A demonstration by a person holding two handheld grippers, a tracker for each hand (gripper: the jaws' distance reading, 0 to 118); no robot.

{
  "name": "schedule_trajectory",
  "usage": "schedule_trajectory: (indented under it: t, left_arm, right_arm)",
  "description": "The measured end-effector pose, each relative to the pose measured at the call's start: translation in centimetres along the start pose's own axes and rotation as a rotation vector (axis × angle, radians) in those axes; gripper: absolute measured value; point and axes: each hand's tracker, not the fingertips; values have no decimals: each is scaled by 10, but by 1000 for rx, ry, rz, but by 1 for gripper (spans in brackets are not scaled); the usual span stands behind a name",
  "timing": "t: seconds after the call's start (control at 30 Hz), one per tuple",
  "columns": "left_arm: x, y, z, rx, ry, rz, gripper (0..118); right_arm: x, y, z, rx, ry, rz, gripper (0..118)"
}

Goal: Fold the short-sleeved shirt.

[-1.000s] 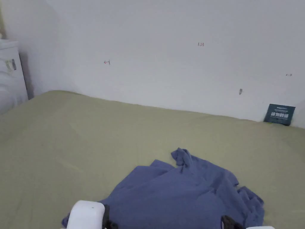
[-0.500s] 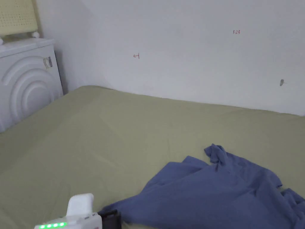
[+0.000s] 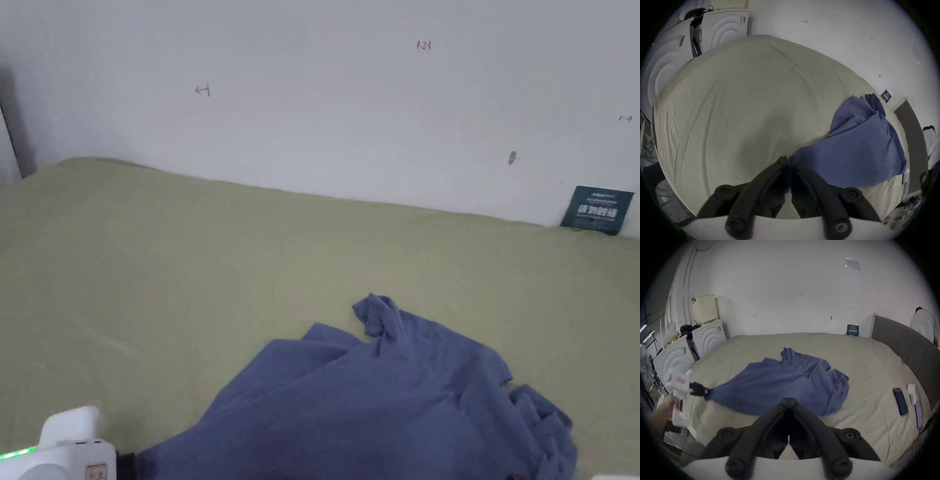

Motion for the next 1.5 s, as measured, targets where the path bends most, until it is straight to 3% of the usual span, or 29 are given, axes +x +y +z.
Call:
schedule_trajectory:
  t: [0.07,0.1,0.17,0.2,0.27,0.37,0.47,0.53,0.63,0.73,0.83,0.9,1.0,1.07,1.1,1.13,1.2,1.33,1.5]
  left_arm:
    - [4,3,4,12,6,-41,4]
    - [5,3,5,16,-5,-45,4]
    - [5,8,8,14,-19,-37,4]
    - [6,9,8,14,-20,-34,4]
    - [8,10,8,19,-26,-32,4]
    - [11,16,11,30,-33,-56,4]
    - [17,20,16,29,-23,-75,4]
    - [17,21,16,32,-16,-83,4]
    - [19,23,14,35,-12,-79,4]
    - [21,22,6,20,-20,-69,4]
    - [25,16,-2,-5,-9,-95,4]
    - [26,13,-6,-11,-4,-99,4]
    - [25,12,-8,-11,-13,-85,4]
    - [25,12,-7,-7,-13,-79,4]
    - [25,13,-7,-8,-13,-80,4]
    - [25,13,-6,-9,-11,-78,4]
    - [25,14,-3,-5,-20,-79,4]
    - [25,18,3,14,-29,-96,4]
    - [23,27,15,48,-59,-86,4]
  right_arm:
    - [22,28,-35,21,16,-6,2]
    - [35,45,-57,34,47,-28,15]
    - [62,84,-113,-48,122,-26,54]
    - [74,100,-141,-84,94,-28,60]
    - [96,133,-206,-233,139,-16,60]
    - [110,164,-283,-401,83,54,60]
    - [107,187,-337,-415,6,152,60]
    - [108,196,-362,-432,60,164,60]
    - [105,199,-382,-502,173,158,60]
    - [103,188,-397,-568,238,212,60]
    - [102,169,-406,-633,215,321,60]
    - [105,156,-415,-685,202,321,60]
    - [114,152,-418,-616,227,289,60]
    - [117,152,-412,-594,223,246,56]
    - [118,151,-409,-601,225,212,37]
    - [118,153,-407,-614,242,213,1]
    - [110,150,-402,-576,231,229,1]
    - [106,156,-377,-482,299,170,1]
    - [108,179,-324,-321,317,86,1]
